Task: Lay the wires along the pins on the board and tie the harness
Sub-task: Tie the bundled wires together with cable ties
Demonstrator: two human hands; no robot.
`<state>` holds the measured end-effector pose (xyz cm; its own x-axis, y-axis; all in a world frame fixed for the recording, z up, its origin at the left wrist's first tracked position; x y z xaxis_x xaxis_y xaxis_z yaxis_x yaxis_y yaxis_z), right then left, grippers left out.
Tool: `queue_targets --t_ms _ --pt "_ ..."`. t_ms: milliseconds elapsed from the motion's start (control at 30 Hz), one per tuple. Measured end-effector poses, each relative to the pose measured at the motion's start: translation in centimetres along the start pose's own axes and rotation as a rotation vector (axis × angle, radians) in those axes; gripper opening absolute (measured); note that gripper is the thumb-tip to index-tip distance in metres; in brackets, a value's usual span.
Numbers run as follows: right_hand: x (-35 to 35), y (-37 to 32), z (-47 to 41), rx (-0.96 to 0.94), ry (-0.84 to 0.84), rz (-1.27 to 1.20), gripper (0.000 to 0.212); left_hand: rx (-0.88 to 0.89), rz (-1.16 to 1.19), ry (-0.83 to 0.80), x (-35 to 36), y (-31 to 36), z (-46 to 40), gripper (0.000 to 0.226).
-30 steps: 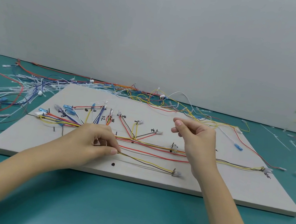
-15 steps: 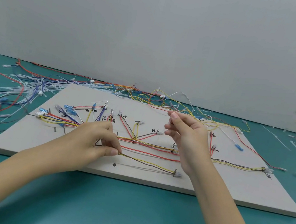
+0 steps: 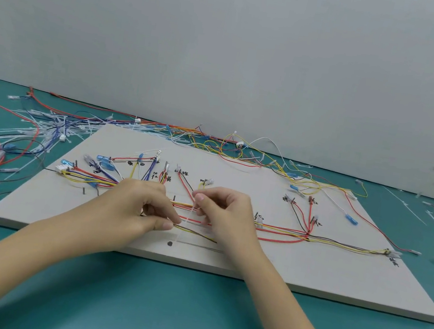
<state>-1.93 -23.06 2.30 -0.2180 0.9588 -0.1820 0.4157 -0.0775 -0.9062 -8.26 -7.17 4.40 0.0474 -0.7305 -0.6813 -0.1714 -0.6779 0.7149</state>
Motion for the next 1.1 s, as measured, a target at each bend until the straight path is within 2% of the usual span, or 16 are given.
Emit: queue_targets --t_ms 267,500,667,733,867,967,1100 --pt "1.1 0.4 0.6 0.005 -0.103 0.021 0.014 0.030 -0.087 -0.054 0.9 -0.6 0.1 0.034" --pt "1.5 0.7 0.6 -0.017 -0.134 0.065 0.011 0.024 -0.247 -0.096 1.4 -0.9 0.7 0.023" --pt "1.5 0.7 0.5 -0.011 -0.138 0.065 0.011 0.015 -0.363 -0.146 1.4 -0.8 1.0 0.037" --pt "1.4 0.7 0.6 -0.006 -0.145 0.055 0.011 -0.002 -0.380 -0.176 1.4 -1.0 0.9 0.035" --pt "1.3 0.5 0.6 -0.002 -0.154 0.027 0.012 -0.041 -0.254 -0.223 1.3 -1.0 0.6 0.009" --pt "1.0 0.3 0.8 0.002 -0.179 0.005 0.011 -0.064 -0.114 -0.217 1.4 -1.1 0.3 0.024" --pt "0.5 0.0 1.0 0.053 -0.232 -0.080 0.008 -0.149 0.070 -0.141 1.8 -1.4 0.0 0.023"
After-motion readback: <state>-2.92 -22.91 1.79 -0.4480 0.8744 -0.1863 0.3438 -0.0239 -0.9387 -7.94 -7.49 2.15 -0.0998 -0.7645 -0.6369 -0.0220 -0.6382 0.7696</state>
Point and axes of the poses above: each hand's wrist, its own z-axis away from the middle knuckle, its own x-axis out of the palm, y = z × x, the point moved 4 cm from there along -z, towards the middle knuckle, and after that the axes turned 14 degrees about -x, right-handed, at the moved point
